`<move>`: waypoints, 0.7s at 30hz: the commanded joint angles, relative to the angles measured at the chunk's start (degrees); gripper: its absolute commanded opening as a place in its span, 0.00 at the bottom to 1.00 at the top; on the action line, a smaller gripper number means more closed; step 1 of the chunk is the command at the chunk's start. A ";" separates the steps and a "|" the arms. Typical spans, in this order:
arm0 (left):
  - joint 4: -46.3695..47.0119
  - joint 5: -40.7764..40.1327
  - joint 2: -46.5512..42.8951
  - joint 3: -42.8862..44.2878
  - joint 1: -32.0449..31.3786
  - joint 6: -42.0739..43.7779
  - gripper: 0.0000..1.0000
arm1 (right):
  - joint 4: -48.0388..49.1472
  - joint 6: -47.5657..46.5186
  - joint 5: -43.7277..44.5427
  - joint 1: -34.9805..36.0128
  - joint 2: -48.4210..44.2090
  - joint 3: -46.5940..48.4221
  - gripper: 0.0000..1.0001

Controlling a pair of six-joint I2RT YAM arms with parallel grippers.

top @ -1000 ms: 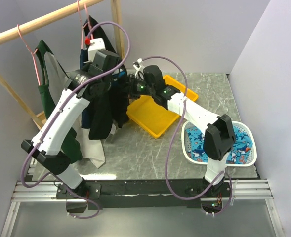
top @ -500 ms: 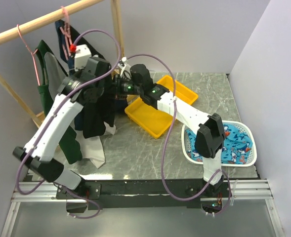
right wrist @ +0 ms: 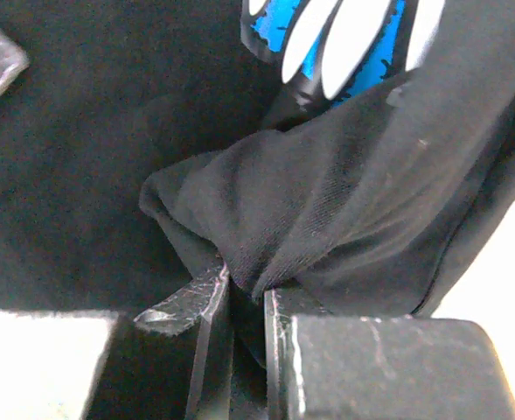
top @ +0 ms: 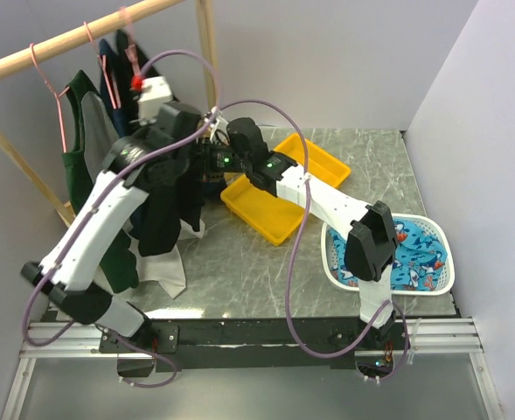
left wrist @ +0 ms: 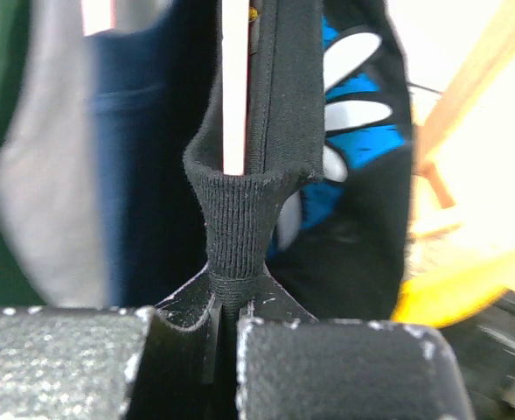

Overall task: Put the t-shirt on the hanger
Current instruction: Place the hanger at the clothesline.

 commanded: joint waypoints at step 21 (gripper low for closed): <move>6.56 19.58 17.97 24.72 6.81 5.17 0.01 | 1.58 -2.33 1.39 -6.82 -7.57 -2.43 0.00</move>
